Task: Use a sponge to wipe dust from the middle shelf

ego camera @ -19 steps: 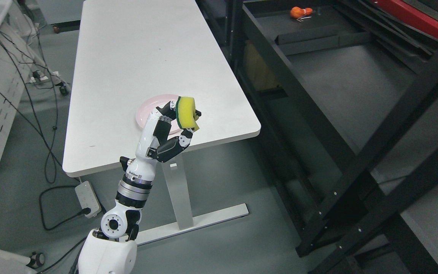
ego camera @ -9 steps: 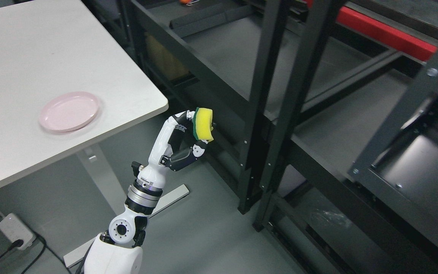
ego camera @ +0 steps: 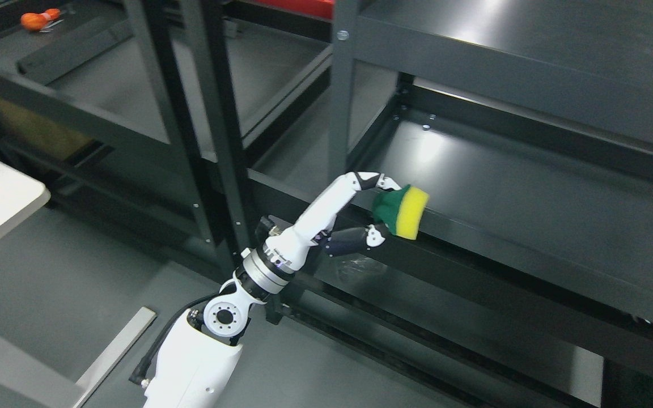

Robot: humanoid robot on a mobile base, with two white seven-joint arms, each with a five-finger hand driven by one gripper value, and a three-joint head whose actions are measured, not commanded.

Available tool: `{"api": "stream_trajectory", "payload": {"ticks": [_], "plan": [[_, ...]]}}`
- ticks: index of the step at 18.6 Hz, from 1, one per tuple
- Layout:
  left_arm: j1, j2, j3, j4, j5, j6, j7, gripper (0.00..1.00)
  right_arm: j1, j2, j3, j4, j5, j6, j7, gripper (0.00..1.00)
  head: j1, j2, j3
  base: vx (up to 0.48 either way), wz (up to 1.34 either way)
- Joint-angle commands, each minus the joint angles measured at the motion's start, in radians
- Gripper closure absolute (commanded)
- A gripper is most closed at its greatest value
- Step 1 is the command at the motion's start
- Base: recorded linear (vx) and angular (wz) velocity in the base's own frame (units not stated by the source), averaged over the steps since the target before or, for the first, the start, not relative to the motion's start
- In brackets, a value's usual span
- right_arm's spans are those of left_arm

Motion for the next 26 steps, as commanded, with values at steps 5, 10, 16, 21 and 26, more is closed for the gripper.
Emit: {"api": "stream_trajectory", "payload": {"ticks": [5, 10, 16, 21, 26], "plan": [[-0.489, 0.017, -0.194, -0.006, -0.298, -0.039, -0.036, 1.0, 0.0, -0.017, 0.0, -0.017, 0.0, -0.001, 0.001, 0.0, 0.0, 0.0, 0.0, -0.018, -0.68], [-0.781, 0.017, -0.188, -0.009, -0.292, -0.039, -0.034, 1.0, 0.0, -0.017, 0.0, -0.017, 0.0, -0.001, 0.001, 0.0, 0.0, 0.0, 0.0, 0.036, -0.41], [-0.892, 0.017, -0.201, 0.023, -0.461, -0.039, -0.086, 1.0, 0.0, -0.017, 0.0, -0.017, 0.0, -0.001, 0.001, 0.0, 0.0, 0.0, 0.0, 0.034, -0.22], [-0.881, 0.017, -0.207, 0.135, -0.563, -0.045, -0.08, 1.0, 0.0, -0.017, 0.0, -0.017, 0.0, -0.001, 0.001, 0.0, 0.0, 0.0, 0.0, 0.008, -0.03], [-0.806, 0.017, -0.201, 0.127, -0.562, -0.1, -0.083, 1.0, 0.0, -0.017, 0.0, -0.017, 0.0, -0.001, 0.001, 0.0, 0.0, 0.0, 0.0, 0.0, 0.0]]}}
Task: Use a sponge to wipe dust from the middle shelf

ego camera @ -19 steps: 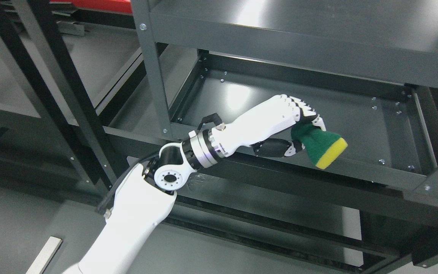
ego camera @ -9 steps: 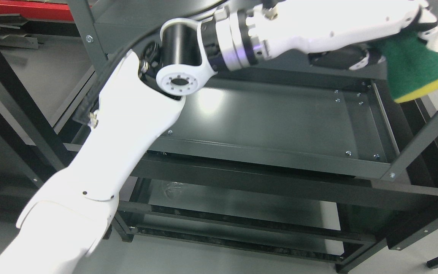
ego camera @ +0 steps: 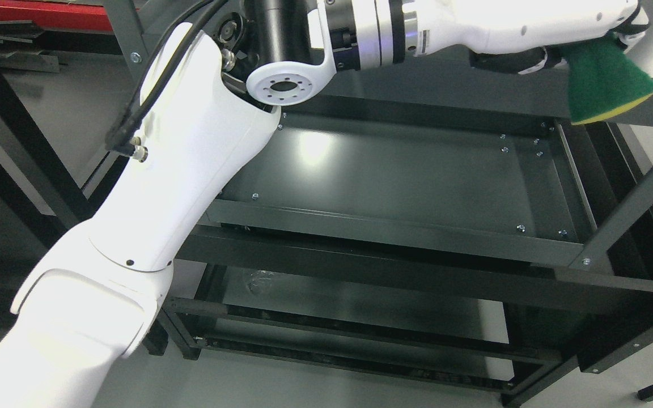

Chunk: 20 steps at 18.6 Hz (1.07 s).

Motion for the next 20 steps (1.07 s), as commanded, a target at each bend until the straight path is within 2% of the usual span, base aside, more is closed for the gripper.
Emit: {"api": "stream_trajectory", "payload": {"ticks": [1, 3, 5, 10, 13, 17, 20], "plan": [[0.064, 0.018, 0.014, 0.045, -0.038, -0.077, -0.009, 1.0, 0.0, -0.017, 0.0, -0.017, 0.0, -0.001, 0.001, 0.0, 0.0, 0.0, 0.0, 0.0, 0.0], [0.113, 0.018, 0.105, 0.015, -0.038, -0.128, -0.079, 1.0, 0.0, -0.017, 0.0, -0.017, 0.0, -0.001, 0.001, 0.0, 0.0, 0.0, 0.0, 0.0, 0.0], [0.13, 0.018, 0.22, -0.004, -0.04, -0.128, -0.151, 1.0, 0.0, -0.017, 0.0, -0.017, 0.0, -0.001, 0.001, 0.0, 0.0, 0.0, 0.0, 0.0, 0.0], [0.121, 0.018, 0.447, -0.031, -0.034, -0.128, -0.242, 1.0, 0.0, -0.017, 0.0, -0.017, 0.0, -0.001, 0.001, 0.0, 0.0, 0.0, 0.0, 0.0, 0.0], [0.136, 0.018, 0.571, -0.056, -0.017, -0.128, -0.363, 1.0, 0.0, -0.017, 0.001, -0.017, 0.0, -0.001, 0.001, 0.0, 0.0, 0.0, 0.0, 0.0, 0.0], [0.19, 0.018, 0.676, -0.099, 0.145, -0.128, -0.561, 1.0, 0.0, -0.017, 0.0, -0.017, 0.0, -0.001, 0.001, 0.0, 0.0, 0.0, 0.0, 0.001, 0.01], [0.19, 0.135, 0.694, -0.099, 0.247, -0.128, -0.587, 1.0, 0.0, -0.017, 0.0, -0.017, 0.0, -0.001, 0.001, 0.0, 0.0, 0.0, 0.0, 0.001, 0.01]]}}
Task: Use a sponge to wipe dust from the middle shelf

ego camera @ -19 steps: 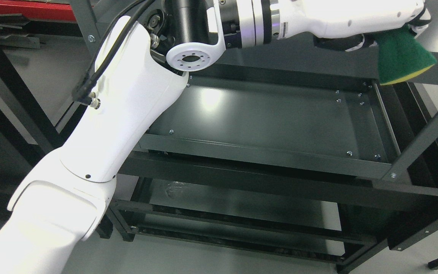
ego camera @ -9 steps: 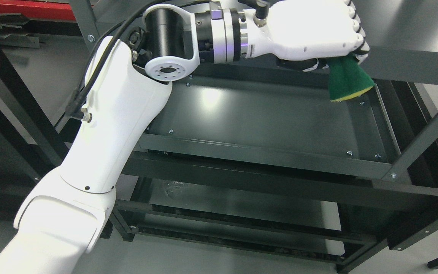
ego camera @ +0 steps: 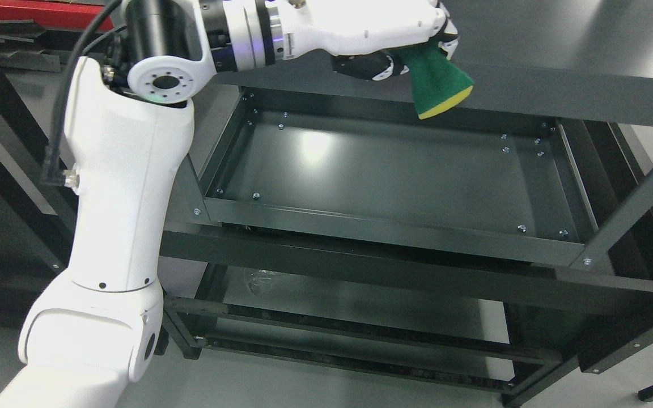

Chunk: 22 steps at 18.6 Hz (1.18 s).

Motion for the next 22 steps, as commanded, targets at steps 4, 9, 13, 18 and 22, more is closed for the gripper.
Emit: {"api": "stream_trajectory", "payload": {"ticks": [4, 9, 13, 18, 22], "plan": [[0.075, 0.294, 0.283, -0.049, 0.264, 0.0, -0.052, 1.0, 0.0, -0.017, 0.0, -0.017, 0.0, 0.0, 0.001, 0.0, 0.0, 0.0, 0.0, 0.0, 0.0], [0.184, 0.42, 0.361, -0.039, 0.338, 0.0, -0.052, 1.0, 0.0, -0.017, 0.0, -0.017, 0.0, 0.0, 0.001, 0.0, 0.0, 0.0, 0.0, 0.0, 0.0], [0.174, 0.431, 0.383, -0.038, 0.389, 0.0, -0.04, 1.0, 0.0, -0.017, 0.0, -0.017, 0.0, 0.0, 0.001, 0.0, 0.0, 0.0, 0.0, 0.0, 0.0], [-0.085, 0.005, 0.304, -0.026, 0.298, 0.0, -0.03, 1.0, 0.0, -0.017, 0.0, -0.017, 0.0, 0.0, 0.001, 0.0, 0.0, 0.0, 0.0, -0.001, 0.01], [-0.084, 0.005, 0.04, 0.114, 0.132, 0.0, 0.257, 1.0, 0.0, -0.017, 0.0, -0.017, 0.0, 0.0, 0.001, 0.0, 0.0, 0.0, 0.0, -0.001, 0.02]]}}
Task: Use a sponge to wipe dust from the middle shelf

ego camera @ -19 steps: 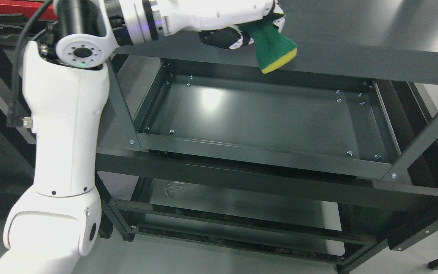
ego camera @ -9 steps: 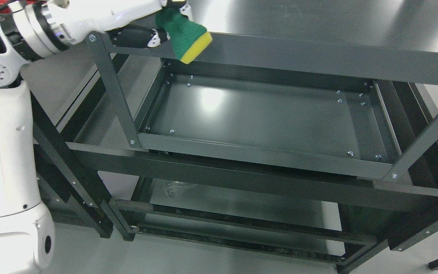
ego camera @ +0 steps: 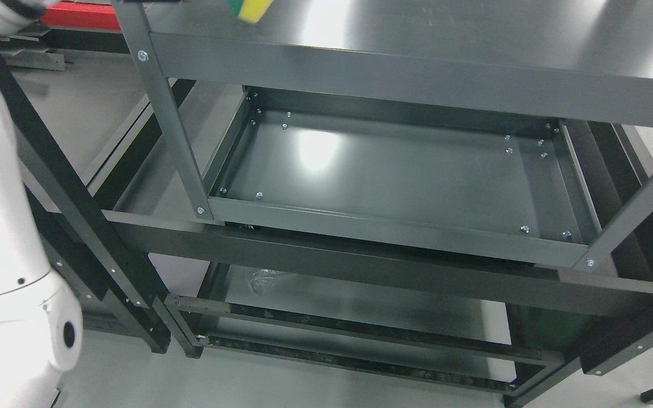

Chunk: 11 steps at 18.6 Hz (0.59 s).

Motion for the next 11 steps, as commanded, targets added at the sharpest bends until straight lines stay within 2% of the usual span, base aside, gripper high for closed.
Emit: {"api": "stream_trajectory", "payload": {"ticks": [1, 3, 5, 8, 11], "plan": [[-0.08, -0.172, -0.296, 0.143, -0.215, 0.001, 0.306, 1.0, 0.0, -0.017, 0.0, -0.017, 0.0, 0.001, 0.001, 0.0, 0.0, 0.0, 0.0, 0.0, 0.0], [-0.084, -0.172, -0.536, 0.152, -0.266, 0.001, 0.571, 1.0, 0.0, -0.017, 0.0, -0.017, 0.0, 0.001, 0.001, 0.0, 0.0, 0.0, 0.0, 0.0, 0.0], [-0.092, -0.172, -0.742, 0.154, -0.266, 0.129, 0.69, 1.0, 0.0, -0.017, 0.0, -0.017, 0.0, 0.001, 0.001, 0.0, 0.0, 0.0, 0.0, 0.0, 0.0], [-0.093, -0.172, -0.929, 0.154, -0.268, 0.168, 0.719, 1.0, 0.0, -0.017, 0.0, -0.017, 0.0, 0.001, 0.001, 0.0, 0.0, 0.0, 0.0, 0.0, 0.0], [-0.093, -0.172, -1.051, 0.154, -0.294, 0.168, 0.71, 1.0, 0.0, -0.017, 0.0, -0.017, 0.0, 0.001, 0.001, 0.0, 0.0, 0.0, 0.0, 0.0, 0.0]]}}
